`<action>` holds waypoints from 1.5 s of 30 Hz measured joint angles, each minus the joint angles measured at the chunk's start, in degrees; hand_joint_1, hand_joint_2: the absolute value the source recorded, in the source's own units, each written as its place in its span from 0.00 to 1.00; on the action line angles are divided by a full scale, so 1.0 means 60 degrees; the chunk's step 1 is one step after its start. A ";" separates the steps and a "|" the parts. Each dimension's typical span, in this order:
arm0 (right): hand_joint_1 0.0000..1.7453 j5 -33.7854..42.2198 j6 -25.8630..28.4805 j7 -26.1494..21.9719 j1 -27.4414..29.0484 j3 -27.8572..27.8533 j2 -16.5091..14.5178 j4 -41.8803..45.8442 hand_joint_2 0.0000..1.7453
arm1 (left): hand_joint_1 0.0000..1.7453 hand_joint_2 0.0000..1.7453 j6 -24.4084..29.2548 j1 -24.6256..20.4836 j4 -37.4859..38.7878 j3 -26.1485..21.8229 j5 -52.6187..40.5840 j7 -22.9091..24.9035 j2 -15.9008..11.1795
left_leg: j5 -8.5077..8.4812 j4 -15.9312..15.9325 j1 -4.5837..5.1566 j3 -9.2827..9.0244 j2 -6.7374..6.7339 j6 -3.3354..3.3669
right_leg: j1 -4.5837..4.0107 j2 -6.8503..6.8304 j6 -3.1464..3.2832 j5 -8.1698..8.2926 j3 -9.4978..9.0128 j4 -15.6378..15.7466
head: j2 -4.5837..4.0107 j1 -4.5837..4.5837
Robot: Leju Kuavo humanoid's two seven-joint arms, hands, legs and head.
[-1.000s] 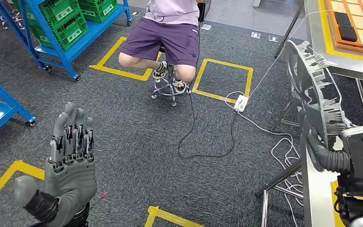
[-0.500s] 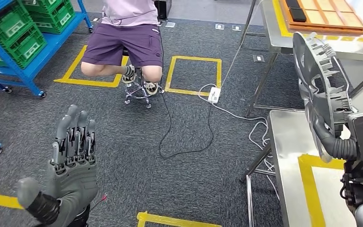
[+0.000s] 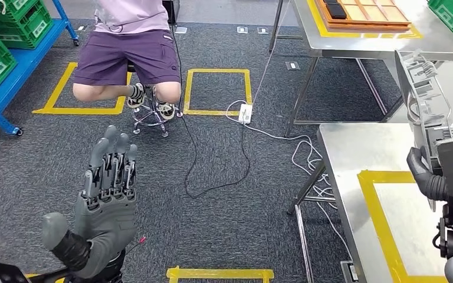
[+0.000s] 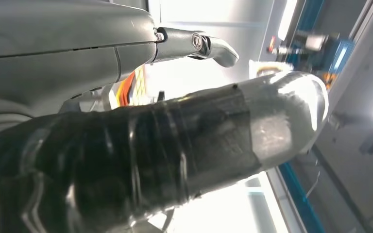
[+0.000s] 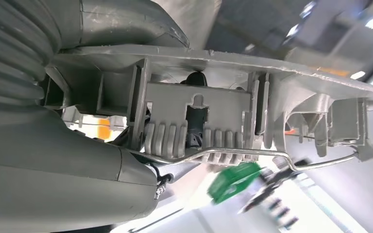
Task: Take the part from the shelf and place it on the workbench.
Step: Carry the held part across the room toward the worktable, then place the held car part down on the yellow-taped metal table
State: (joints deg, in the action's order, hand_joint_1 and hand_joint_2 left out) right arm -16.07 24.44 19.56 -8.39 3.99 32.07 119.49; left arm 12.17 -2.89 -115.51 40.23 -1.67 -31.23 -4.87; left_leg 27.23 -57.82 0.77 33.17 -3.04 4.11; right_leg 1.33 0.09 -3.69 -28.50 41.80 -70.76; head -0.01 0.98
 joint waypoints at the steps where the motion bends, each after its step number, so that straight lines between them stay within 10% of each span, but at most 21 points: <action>1: 1.00 -0.0128 -0.0012 0.0112 -0.0073 0.0050 0.0005 -0.0064 1.00 | 0.00 0.00 -0.0015 -0.0023 0.0010 0.0013 0.0003 -0.0001 0.0000 | 0.0010 -0.0001 0.0025 -0.0007 -0.0113 0.0001 | -0.0048 -0.0164 0.0065 0.0253 -0.0376 0.0688 | 0.0000 0.0033; 4: 1.00 -0.0554 -0.0059 0.0360 -0.0317 0.0179 0.0032 -0.0221 1.00 | 0.00 0.00 -0.0054 -0.0104 0.0021 0.0025 0.0009 -0.0007 -0.0002 | 0.0045 -0.0021 0.0128 0.0010 -0.0428 -0.0052 | -0.0267 -0.0751 0.0280 0.0517 -0.1161 0.2072 | 0.0001 0.0066; 7: 1.00 -0.0939 -0.0104 0.0537 -0.0406 0.0275 0.0065 -0.0358 1.00 | 0.00 0.00 -0.0087 -0.0143 0.0029 0.0030 0.0011 -0.0010 -0.0004 | 0.0107 -0.0048 0.0139 0.0012 -0.0669 -0.0148 | -0.0272 -0.0488 0.0399 0.0566 -0.1219 0.2195 | 0.0000 0.0044; 11: 1.00 -0.1293 -0.0146 0.0699 -0.0444 0.0441 0.0055 -0.0569 1.00 | 0.00 0.00 -0.0117 -0.0113 0.0026 0.0036 0.0014 0.0009 -0.0010 | 0.0896 -0.1569 -0.0001 0.0708 0.0313 -0.0366 | -0.0162 -0.0031 0.0521 0.0643 -0.1285 0.2298 | 0.0001 -0.0095; 14: 1.00 -0.1392 -0.0146 0.0727 -0.0424 0.0587 0.0008 -0.0738 1.00 | 0.00 0.00 -0.0127 -0.0071 0.0031 0.0038 0.0015 0.0028 -0.0023 | 0.1118 -0.2810 -0.0065 0.1425 0.0488 -0.0419 | -0.0142 0.0368 0.0530 0.0648 -0.1261 0.2274 | 0.0001 -0.0203; 18: 1.00 -0.1417 -0.0146 0.0750 -0.0422 0.0732 -0.0011 -0.0862 1.00 | 0.00 0.00 -0.0145 -0.0067 0.0031 0.0041 0.0018 0.0062 -0.0025 | -0.0024 -0.0755 -0.0177 0.0546 0.1064 -0.0390 | -0.0073 0.0885 0.0419 0.0592 -0.1229 0.2167 | 0.0000 -0.0261; 22: 1.00 -0.1545 -0.0155 0.0858 -0.0394 0.0808 -0.0027 -0.1023 1.00 | 0.00 0.00 -0.0236 -0.0032 0.0015 0.0057 -0.0057 0.0209 -0.0028 | -0.0084 -0.0167 -0.0169 0.0190 0.1275 -0.0318 | 0.0051 0.1355 0.0140 0.0685 -0.1044 0.2174 | 0.0000 -0.0263; 25: 1.00 -0.1624 -0.0170 0.0998 -0.0304 0.0832 -0.0021 -0.1240 1.00 | 0.00 0.00 -0.0282 -0.0030 -0.0035 0.0087 -0.0122 0.0293 -0.0018 | -0.0151 -0.0043 -0.0189 0.0127 0.0943 -0.0163 | 0.0018 0.0910 0.0012 0.0504 -0.0781 0.1862 | 0.0001 -0.0165; 27: 1.00 -0.1726 -0.0208 0.1154 -0.0300 0.0833 -0.0012 -0.1488 1.00 | 0.00 0.00 -0.0304 0.0019 -0.0058 0.0097 -0.0134 0.0330 -0.0011 | -0.0149 -0.0010 -0.0160 0.0105 0.0707 -0.0090 | -0.0025 0.0299 -0.0023 0.0000 -0.0285 0.0791 | 0.0001 -0.0036; 30: 1.00 -0.1992 -0.0388 0.1504 -0.0218 0.0832 0.0014 -0.1796 1.00 | 0.00 0.00 -0.0313 0.0086 -0.0067 0.0104 -0.0145 0.0376 -0.0011 | -0.0110 -0.0015 -0.0095 0.0107 0.0327 -0.0030 | -0.0019 0.0082 -0.0032 -0.0423 0.0371 -0.0634 | 0.0001 0.0094; 36: 1.00 -0.3293 -0.1242 0.2053 -0.0211 0.0780 0.0277 -0.2120 1.00 | 0.00 0.00 -0.0300 0.0059 -0.0213 0.0104 -0.0174 0.0489 -0.0008 | 0.0003 -0.0022 0.0061 0.0035 -0.0345 -0.0092 | -0.0192 -0.0722 0.0189 0.0580 -0.1112 0.2145 | 0.0000 0.0222; 39: 1.00 -0.3642 -0.1475 0.2089 -0.0229 0.0778 0.0371 -0.2221 1.00 | 0.00 0.00 -0.0309 0.0037 -0.0248 0.0105 -0.0174 0.0526 -0.0010 | 0.0068 -0.0033 0.0066 -0.0003 -0.0617 -0.0213 | -0.0209 -0.0445 0.0312 0.0624 -0.1181 0.2210 | -0.0002 0.0168; 43: 1.00 -0.3688 -0.1556 0.2103 -0.0256 0.0784 0.0418 -0.2332 1.00 | 0.00 0.00 -0.0310 0.0021 -0.0304 0.0107 -0.0173 0.0533 -0.0014 | 0.0722 -0.1254 -0.0038 0.0579 0.0365 -0.0420 | -0.0091 -0.0026 0.0474 0.0687 -0.1284 0.2335 | 0.0001 -0.0006; 45: 1.00 -0.3736 -0.1641 0.2120 -0.0261 0.0806 0.0413 -0.2417 1.00 | 0.00 0.00 -0.0309 0.0029 -0.0311 0.0107 -0.0162 0.0538 -0.0020 | 0.1122 -0.2393 -0.0065 0.1200 0.0519 -0.0455 | -0.0094 0.0189 0.0503 0.0686 -0.1268 0.2333 | 0.0000 -0.0131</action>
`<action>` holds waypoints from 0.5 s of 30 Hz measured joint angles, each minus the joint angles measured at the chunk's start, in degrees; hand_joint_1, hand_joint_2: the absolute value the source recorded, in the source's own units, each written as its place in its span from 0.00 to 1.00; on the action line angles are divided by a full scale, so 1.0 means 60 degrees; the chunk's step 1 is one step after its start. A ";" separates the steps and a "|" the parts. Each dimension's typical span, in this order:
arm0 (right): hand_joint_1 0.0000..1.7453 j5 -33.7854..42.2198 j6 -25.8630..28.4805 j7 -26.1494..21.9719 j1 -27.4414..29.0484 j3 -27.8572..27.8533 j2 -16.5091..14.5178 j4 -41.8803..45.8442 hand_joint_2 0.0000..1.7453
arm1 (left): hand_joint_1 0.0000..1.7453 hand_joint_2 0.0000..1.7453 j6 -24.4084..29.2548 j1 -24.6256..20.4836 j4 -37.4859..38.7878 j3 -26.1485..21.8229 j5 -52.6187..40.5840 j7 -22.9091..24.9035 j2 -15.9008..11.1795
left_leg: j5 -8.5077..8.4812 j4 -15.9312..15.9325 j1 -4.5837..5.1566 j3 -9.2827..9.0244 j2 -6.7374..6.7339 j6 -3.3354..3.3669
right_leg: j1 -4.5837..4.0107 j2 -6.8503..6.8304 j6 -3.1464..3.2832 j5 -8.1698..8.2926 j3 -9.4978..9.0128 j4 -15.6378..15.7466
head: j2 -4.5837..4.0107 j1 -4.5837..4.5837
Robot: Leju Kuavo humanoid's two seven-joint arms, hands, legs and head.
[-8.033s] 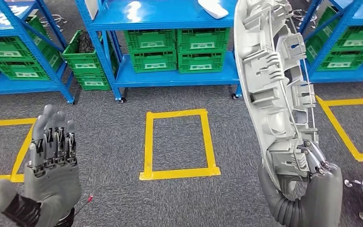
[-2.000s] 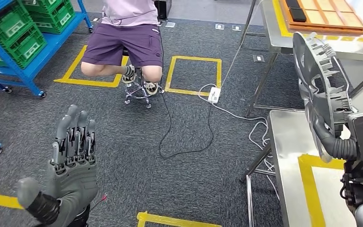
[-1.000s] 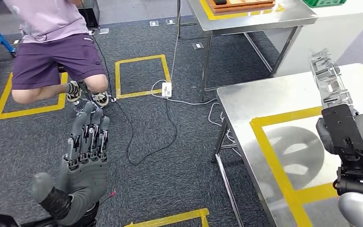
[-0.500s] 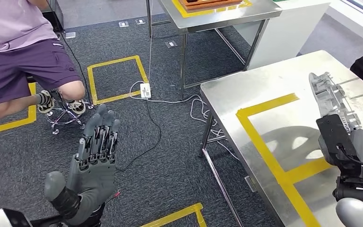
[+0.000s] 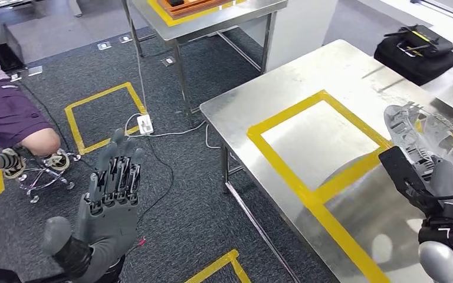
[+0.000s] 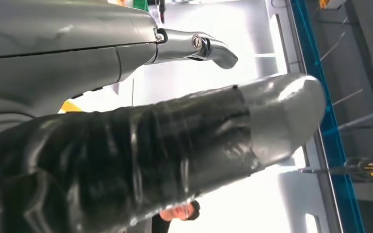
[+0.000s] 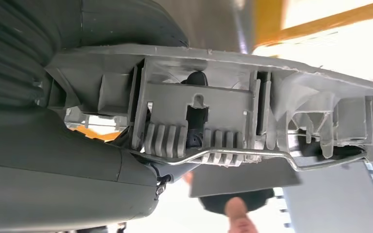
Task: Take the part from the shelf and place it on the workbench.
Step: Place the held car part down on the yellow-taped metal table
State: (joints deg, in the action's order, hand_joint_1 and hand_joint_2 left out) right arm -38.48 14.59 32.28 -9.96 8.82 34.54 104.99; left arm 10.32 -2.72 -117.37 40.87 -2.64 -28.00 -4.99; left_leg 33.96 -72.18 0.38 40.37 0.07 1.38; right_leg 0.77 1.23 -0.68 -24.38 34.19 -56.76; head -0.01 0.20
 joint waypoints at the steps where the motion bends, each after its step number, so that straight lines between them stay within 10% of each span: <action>1: 1.00 -0.0018 -0.0052 0.0008 -0.0002 0.0016 -0.0004 -0.0060 1.00 | 0.00 0.00 0.0000 0.0001 0.0000 0.0000 0.0007 0.0001 -0.0004 | 0.0045 -0.0327 -0.0007 0.0204 0.0003 -0.0003 | -0.0005 0.0114 0.0003 0.0000 0.0005 -0.0002 | 0.0000 -0.0032; 3: 1.00 -0.0052 -0.0144 0.0029 -0.0011 0.0058 -0.0011 -0.0206 1.00 | 0.00 0.00 -0.0004 -0.0001 -0.0002 0.0000 0.0030 -0.0001 -0.0008 | -0.0347 -0.0016 -0.0014 0.0123 0.0027 0.0036 | -0.0008 0.0375 -0.0001 0.0000 0.0008 -0.0019 | 0.0001 -0.0068; 6: 1.00 -0.0115 -0.0229 0.0067 -0.0066 0.0113 -0.0015 -0.0402 1.00 | 0.00 0.00 -0.0026 -0.0006 -0.0005 0.0000 0.0071 -0.0013 -0.0009 | -0.1138 0.1793 -0.0055 -0.0798 0.0488 0.0136 | 0.0017 0.0739 -0.0075 -0.0013 0.0054 -0.0090 | 0.0000 -0.0101; 10: 1.00 -0.0195 -0.0340 0.0101 -0.0129 0.0166 -0.0009 -0.0663 1.00 | 0.00 0.00 -0.0035 -0.0007 -0.0011 -0.0001 0.0104 -0.0022 -0.0006 | -0.1220 0.2349 -0.0046 -0.1150 0.0486 0.0232 | 0.0111 0.1119 -0.0346 0.0045 0.0252 -0.0110 | 0.0002 -0.0095; 15: 1.00 0.0133 -0.0601 0.0104 -0.0264 0.0310 -0.0002 -0.0918 1.00 | 0.00 0.00 -0.0040 0.0009 -0.0012 -0.0004 0.0136 -0.0041 0.0009 | -0.1274 0.2509 -0.0042 -0.1227 0.0055 0.0424 | 0.0086 -0.0028 -0.0536 -0.0896 0.1213 -0.2092 | 0.0000 0.0145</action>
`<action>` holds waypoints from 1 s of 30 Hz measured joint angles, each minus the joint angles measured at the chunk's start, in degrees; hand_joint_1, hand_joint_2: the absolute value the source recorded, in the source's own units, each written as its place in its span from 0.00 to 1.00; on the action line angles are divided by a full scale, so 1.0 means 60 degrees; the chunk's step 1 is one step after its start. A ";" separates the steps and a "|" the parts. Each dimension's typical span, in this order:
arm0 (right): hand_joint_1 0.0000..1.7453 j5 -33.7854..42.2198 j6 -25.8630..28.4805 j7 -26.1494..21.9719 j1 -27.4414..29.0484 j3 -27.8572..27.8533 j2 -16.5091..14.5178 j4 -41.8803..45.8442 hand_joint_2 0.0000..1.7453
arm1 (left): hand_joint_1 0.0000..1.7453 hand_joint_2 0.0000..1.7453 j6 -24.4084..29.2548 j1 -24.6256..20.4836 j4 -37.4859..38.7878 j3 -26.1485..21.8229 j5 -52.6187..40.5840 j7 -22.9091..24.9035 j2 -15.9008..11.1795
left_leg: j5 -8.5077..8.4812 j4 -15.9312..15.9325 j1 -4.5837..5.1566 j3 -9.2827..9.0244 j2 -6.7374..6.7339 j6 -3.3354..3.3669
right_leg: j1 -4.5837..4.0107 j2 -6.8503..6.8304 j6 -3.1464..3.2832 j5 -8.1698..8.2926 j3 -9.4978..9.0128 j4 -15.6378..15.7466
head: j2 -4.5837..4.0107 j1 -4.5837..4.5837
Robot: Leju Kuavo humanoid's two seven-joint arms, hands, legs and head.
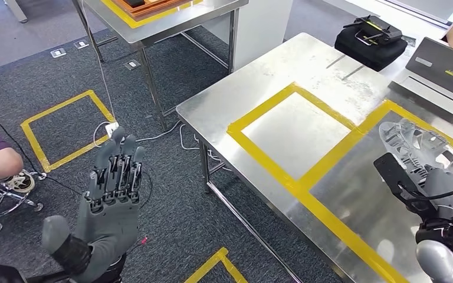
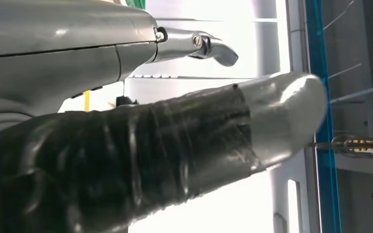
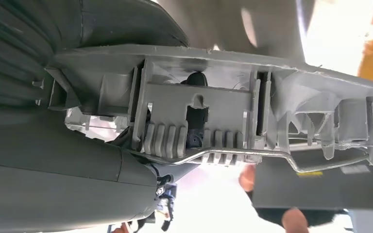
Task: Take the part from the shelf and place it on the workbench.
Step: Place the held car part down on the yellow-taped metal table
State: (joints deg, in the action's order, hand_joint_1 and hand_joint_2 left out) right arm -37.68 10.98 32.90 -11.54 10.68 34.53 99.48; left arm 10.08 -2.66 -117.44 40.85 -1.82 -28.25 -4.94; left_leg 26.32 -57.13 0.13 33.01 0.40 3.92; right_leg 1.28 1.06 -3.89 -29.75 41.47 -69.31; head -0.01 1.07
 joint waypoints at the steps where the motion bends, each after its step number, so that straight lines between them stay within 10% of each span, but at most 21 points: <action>1: 1.00 0.0045 -0.0022 -0.0001 -0.0008 0.0048 -0.0007 -0.0046 1.00 | 0.00 0.00 0.0000 0.0004 0.0001 -0.0001 0.0011 0.0001 0.0000 | 0.0013 -0.0009 0.0009 0.0008 -0.0063 0.0010 | 0.0015 -0.0071 -0.0025 -0.0133 0.0214 -0.0478 | 0.0000 0.0022; 3: 1.00 0.0087 -0.0046 -0.0001 -0.0013 0.0141 -0.0012 -0.0125 1.00 | 0.00 0.00 -0.0002 0.0007 0.0001 -0.0002 0.0024 -0.0001 0.0000 | 0.0041 -0.0033 0.0013 0.0010 -0.0152 0.0006 | 0.0036 -0.0108 -0.0046 0.0068 0.0178 -0.0451 | 0.0001 0.0072; 8: 1.00 0.0320 -0.0092 -0.0042 -0.0205 0.0245 0.0000 -0.0227 1.00 | 0.00 0.00 0.0002 0.0004 0.0000 -0.0003 0.0025 -0.0034 0.0000 | 0.0123 -0.0135 0.0058 0.0041 -0.0245 -0.0126 | -0.0058 -0.0241 0.0119 0.0794 -0.1165 0.1968 | 0.0001 0.0147; 18: 0.96 0.1759 -0.0180 -0.0096 -0.0629 0.0545 -0.0006 -0.0238 1.00 | 0.00 0.00 0.0007 0.0018 0.0001 -0.0010 0.0034 -0.0174 -0.0011 | 0.0105 -0.0125 0.0026 0.0037 -0.0271 -0.0184 | -0.0132 -0.0211 0.0226 0.0787 -0.1190 0.1968 | -0.0001 -0.0108; 19: 0.91 0.1874 -0.0193 -0.0083 -0.0669 0.0573 -0.0002 -0.0238 1.00 | 0.00 0.00 0.0007 0.0020 0.0001 -0.0012 0.0035 -0.0180 -0.0011 | 0.0102 -0.0124 0.0024 0.0036 -0.0271 -0.0202 | -0.0137 -0.0210 0.0232 0.0788 -0.1190 0.1967 | -0.0001 -0.0111; 23: 0.00 0.2202 -0.0141 -0.0053 -0.0728 0.0685 0.0009 -0.0239 1.00 | 0.00 0.00 0.0007 0.0045 0.0001 -0.0015 0.0035 -0.0193 -0.0011 | 0.0080 -0.0122 0.0024 0.0039 -0.0267 -0.0235 | -0.0142 -0.0211 0.0256 0.0805 -0.1193 0.1968 | -0.0002 -0.0105; 30: 0.00 0.2267 0.0027 0.0009 -0.0677 0.0833 0.0007 -0.0264 1.00 | 0.00 0.00 0.0008 0.0118 0.0001 -0.0015 0.0032 -0.0192 -0.0011 | 0.0068 -0.0129 0.0063 0.0049 -0.0267 -0.0231 | -0.0102 -0.0214 0.0237 0.0829 -0.1194 0.1975 | 0.0001 -0.0088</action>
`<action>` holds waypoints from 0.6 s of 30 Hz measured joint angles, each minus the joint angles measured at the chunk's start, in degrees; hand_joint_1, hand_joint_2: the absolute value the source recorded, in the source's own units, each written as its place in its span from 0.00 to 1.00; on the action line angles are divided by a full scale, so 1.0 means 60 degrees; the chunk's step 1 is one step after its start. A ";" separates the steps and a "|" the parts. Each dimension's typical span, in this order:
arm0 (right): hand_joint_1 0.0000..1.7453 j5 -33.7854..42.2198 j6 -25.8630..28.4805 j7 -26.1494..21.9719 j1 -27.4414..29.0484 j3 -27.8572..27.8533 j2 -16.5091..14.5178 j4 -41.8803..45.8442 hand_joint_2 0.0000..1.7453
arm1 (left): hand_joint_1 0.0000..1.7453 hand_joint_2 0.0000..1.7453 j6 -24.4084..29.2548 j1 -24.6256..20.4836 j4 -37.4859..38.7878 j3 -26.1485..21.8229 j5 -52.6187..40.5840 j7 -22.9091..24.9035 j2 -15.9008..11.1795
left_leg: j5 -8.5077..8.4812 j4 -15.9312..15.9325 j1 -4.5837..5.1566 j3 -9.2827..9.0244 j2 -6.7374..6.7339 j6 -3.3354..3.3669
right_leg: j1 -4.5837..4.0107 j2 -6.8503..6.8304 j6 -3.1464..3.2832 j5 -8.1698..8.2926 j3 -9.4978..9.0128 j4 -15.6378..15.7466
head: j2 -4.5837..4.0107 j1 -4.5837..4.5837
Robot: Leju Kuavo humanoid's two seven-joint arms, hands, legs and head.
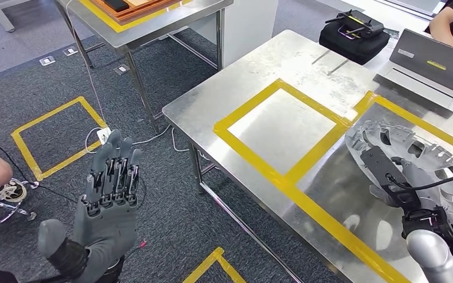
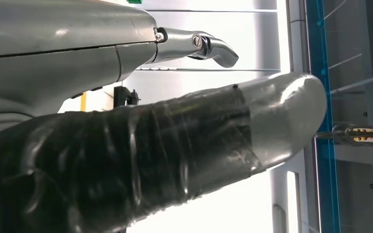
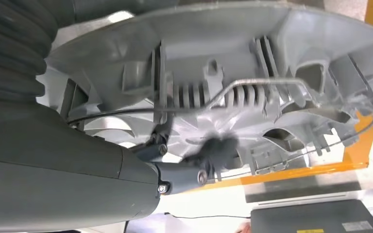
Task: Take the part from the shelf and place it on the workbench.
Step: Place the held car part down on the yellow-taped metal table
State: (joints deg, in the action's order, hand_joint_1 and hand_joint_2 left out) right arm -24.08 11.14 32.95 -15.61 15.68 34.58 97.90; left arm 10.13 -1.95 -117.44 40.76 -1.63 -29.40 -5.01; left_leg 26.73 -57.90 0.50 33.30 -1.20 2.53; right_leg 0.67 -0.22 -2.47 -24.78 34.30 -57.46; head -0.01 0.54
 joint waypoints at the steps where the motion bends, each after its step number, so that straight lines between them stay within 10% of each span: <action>1: 0.00 0.0001 0.0025 0.0001 0.0001 0.0003 0.0000 0.0000 1.00 | 0.00 0.00 0.0000 0.0003 0.0000 0.0000 -0.0002 0.0001 0.0000 | 0.0000 -0.0001 0.0003 0.0001 0.0000 0.0001 | 0.0003 0.0000 0.0000 0.0000 0.0000 0.0002 | 0.0000 0.0001; 18: 0.00 0.0159 0.1961 -0.0256 0.0197 -0.0076 -0.0191 0.0789 1.00 | 0.00 0.00 0.0073 0.0054 0.0000 0.0000 -0.0180 0.0073 -0.0039 | 0.0005 -0.0002 0.0007 0.0009 0.0001 0.0005 | 0.0008 -0.0001 -0.0005 0.0002 -0.0003 0.0024 | 0.0001 -0.0003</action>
State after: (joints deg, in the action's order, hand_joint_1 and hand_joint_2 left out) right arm -23.13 22.91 31.42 -14.43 15.23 33.43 102.63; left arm 10.56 -1.63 -117.44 40.76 -2.72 -28.97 -5.24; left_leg 26.76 -57.91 0.55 33.35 -1.19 2.57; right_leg 0.71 -0.23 -2.50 -24.77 34.29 -57.32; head 0.00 0.52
